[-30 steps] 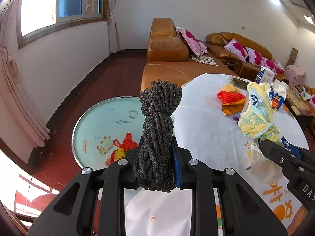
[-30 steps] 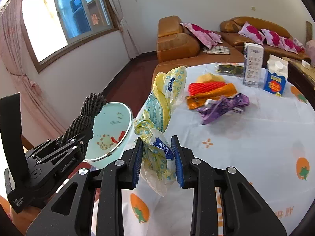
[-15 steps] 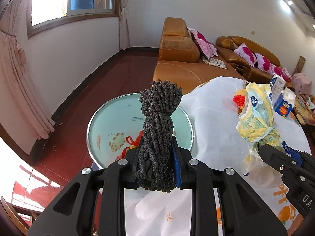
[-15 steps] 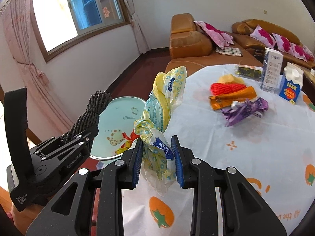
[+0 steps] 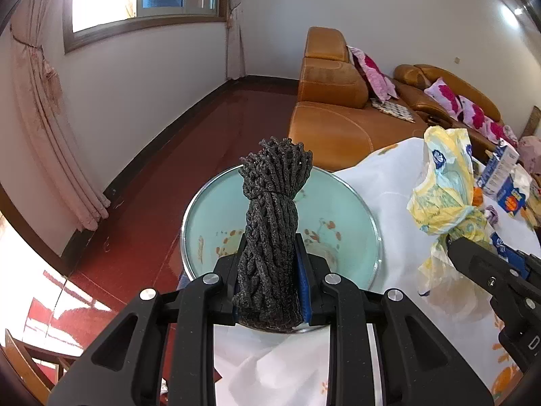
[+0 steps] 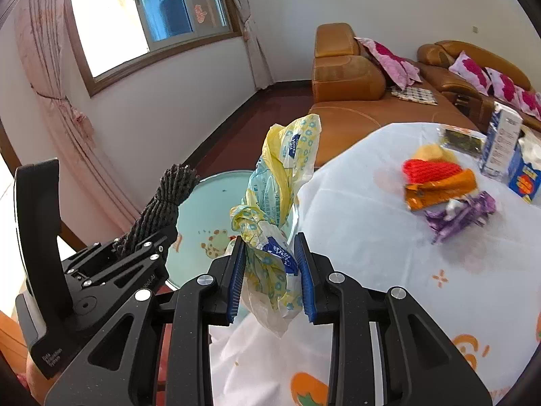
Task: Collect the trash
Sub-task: 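Carry the black rope and clear printed bag over the teal bin, then open both grippers to drop the rope and bag into the bin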
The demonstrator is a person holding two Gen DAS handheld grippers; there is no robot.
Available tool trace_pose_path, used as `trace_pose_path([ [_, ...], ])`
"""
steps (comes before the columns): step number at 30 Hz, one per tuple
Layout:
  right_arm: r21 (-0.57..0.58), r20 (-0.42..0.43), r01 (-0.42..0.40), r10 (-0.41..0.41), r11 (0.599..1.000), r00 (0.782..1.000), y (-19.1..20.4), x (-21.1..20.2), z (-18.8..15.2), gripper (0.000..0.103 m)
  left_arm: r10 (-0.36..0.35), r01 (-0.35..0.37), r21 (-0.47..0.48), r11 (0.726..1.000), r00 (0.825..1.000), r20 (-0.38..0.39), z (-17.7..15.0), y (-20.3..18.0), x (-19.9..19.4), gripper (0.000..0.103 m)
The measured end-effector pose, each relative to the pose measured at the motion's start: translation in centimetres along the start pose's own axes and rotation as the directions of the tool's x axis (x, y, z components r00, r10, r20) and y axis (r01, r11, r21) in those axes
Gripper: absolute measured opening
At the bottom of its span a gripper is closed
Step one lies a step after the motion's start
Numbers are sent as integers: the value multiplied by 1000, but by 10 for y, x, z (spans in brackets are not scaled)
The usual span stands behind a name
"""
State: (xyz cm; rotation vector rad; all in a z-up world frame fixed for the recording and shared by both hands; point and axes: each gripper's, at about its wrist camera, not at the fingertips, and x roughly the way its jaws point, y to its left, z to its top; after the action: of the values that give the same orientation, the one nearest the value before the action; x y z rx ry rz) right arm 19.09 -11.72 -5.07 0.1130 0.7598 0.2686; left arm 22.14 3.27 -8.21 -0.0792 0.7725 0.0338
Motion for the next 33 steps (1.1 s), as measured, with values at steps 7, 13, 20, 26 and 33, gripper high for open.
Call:
trace_pose_path([
  [7, -18, -30, -6, 5, 1000, 1000, 14, 28, 9, 30, 22, -22, -16, 1000, 1000, -21, 5, 13, 20, 24],
  [13, -39, -69, 0, -2, 999, 998, 19, 54, 10, 30, 29, -30, -22, 999, 998, -48, 6, 17, 39, 24],
  [20, -51, -112, -12, 6, 999, 994, 23, 83, 12, 37, 37, -39, -30, 999, 996, -76, 5, 19, 54, 25],
  [26, -33, -114, -11, 7, 999, 993, 15, 87, 13, 42, 53, -56, -29, 998, 994, -96, 4, 20, 63, 37],
  [33, 28, -65, 20, -19, 999, 998, -6, 60, 13, 45, 79, -81, -28, 996, 994, -77, 3, 18, 53, 59],
])
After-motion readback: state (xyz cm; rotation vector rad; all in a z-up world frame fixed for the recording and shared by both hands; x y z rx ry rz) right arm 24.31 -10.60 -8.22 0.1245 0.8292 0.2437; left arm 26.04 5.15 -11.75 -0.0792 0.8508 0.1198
